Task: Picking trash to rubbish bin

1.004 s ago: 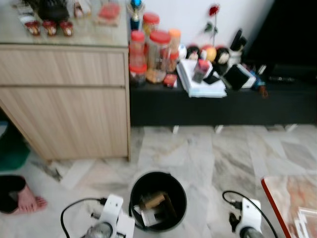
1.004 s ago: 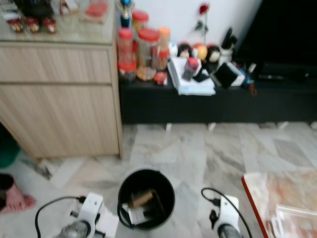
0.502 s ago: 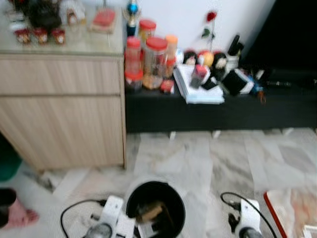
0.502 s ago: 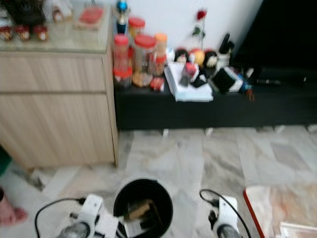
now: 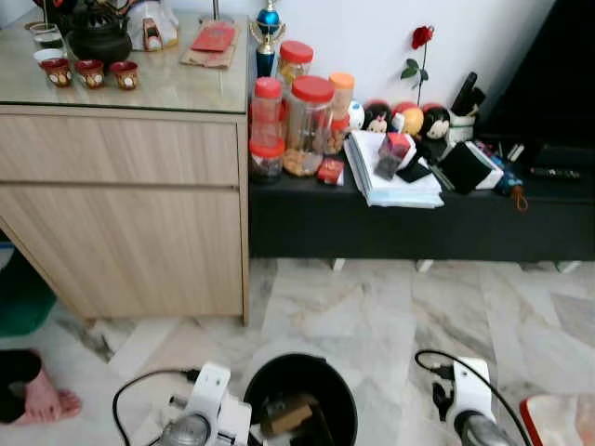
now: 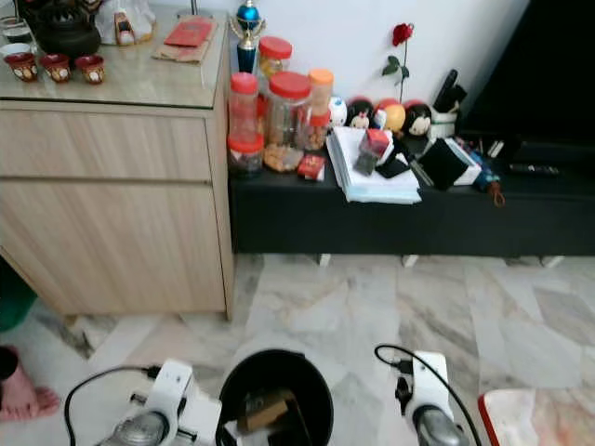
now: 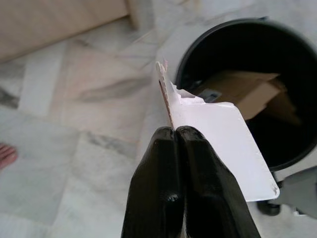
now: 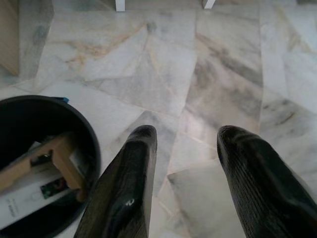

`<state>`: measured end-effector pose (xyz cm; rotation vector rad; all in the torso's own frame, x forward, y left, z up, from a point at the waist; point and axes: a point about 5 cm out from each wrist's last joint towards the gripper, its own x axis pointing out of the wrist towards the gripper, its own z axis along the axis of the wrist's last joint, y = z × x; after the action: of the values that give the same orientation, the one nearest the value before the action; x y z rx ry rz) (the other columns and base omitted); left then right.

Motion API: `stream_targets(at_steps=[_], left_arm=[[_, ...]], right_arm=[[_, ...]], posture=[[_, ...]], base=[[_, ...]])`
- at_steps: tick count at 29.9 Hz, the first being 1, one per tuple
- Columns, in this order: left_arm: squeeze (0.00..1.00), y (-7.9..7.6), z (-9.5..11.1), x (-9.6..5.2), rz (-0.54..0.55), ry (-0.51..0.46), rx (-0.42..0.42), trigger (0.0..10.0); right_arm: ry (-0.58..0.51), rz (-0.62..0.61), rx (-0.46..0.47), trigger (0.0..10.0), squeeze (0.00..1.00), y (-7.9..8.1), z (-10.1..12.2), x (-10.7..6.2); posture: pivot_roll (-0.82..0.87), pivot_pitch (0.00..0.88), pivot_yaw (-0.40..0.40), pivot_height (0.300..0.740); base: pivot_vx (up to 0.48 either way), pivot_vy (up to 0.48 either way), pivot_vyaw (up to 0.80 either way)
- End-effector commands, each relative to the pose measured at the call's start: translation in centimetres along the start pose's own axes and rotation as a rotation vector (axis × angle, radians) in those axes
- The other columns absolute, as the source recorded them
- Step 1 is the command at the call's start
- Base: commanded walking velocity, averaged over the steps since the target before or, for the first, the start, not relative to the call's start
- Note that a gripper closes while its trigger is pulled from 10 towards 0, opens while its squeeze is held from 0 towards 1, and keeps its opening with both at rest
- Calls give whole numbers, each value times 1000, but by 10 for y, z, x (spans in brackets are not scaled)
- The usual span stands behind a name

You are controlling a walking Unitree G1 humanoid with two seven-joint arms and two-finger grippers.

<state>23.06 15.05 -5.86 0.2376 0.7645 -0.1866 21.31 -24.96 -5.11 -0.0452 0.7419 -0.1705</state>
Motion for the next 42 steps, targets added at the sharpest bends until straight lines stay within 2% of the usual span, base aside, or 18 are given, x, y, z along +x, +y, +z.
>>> stream_targets(at_steps=[1,5,11,12,13,15,21,23,24,25,27,29,31,33,35,38,39,42], left_arm=[[0,-2,4,1,1,-17,5,10000],[0,2,21,4,19,-80,12,10000],[0,5,33,5,34,-116,15,10000],[0,5,43,7,41,-151,14,10000],[0,5,43,7,41,-151,14,10000],[0,4,51,7,39,-176,17,10000],[0,4,54,7,33,-188,16,10000],[0,4,54,7,33,-192,16,10000],[0,3,57,7,31,-205,14,10000],[0,3,57,7,31,-205,14,10000],[0,3,62,7,27,-230,1,10000],[0,3,62,7,27,-230,1,10000],[0,1,67,8,19,-249,1,10000],[0,-3,71,8,1,-264,5,10000],[0,-5,72,8,-4,-266,2,10000],[0,-6,73,8,-10,-269,-1,10000],[0,-8,73,8,-13,-269,-2,10000],[0,-10,74,8,-19,-272,-2,10000]], right_arm=[[-66,3,-33,10000,0,-11,17,1],[-161,42,-108,10000,0,-15,44,4],[-211,122,-145,10000,0,-4,58,6],[-240,202,-212,10000,0,7,69,7],[-240,202,-212,10000,0,7,69,7],[-265,293,-261,10000,0,22,83,7],[-301,411,-336,10000,0,46,106,4],[-311,426,-344,10000,0,49,109,2],[-354,436,-362,10000,0,55,118,-1],[-354,436,-362,10000,0,55,118,-1],[-438,379,-324,10000,0,54,137,-5],[-438,379,-324,10000,0,54,137,-5],[-497,280,-266,10000,0,47,159,-6],[-492,298,-256,10000,0,52,172,-9],[-498,315,-283,10000,0,55,170,-9],[-460,326,-252,10000,0,55,161,-6],[-362,303,-231,10000,0,54,143,1],[-275,307,-210,10000,0,57,123,4]], posture=[[145,95,-137,740],[134,100,-132,740],[134,102,-132,740],[134,102,-129,740],[134,102,-129,740],[134,102,-129,740],[128,101,-126,740],[129,101,-128,740],[131,101,-129,740],[131,101,-129,740],[133,101,-129,740],[133,101,-129,740],[125,96,-126,740],[126,90,-133,740],[125,87,-135,740],[126,87,-136,740],[125,84,-137,740],[128,82,-138,740]], base=[[0,0,0],[0,0,0],[0,0,0],[0,0,0],[0,0,0],[0,0,0],[0,0,0],[0,0,0],[0,0,0],[0,0,0],[0,0,0],[0,0,0],[0,0,0],[0,0,0],[0,0,0],[0,0,0],[0,0,0],[0,0,0]])
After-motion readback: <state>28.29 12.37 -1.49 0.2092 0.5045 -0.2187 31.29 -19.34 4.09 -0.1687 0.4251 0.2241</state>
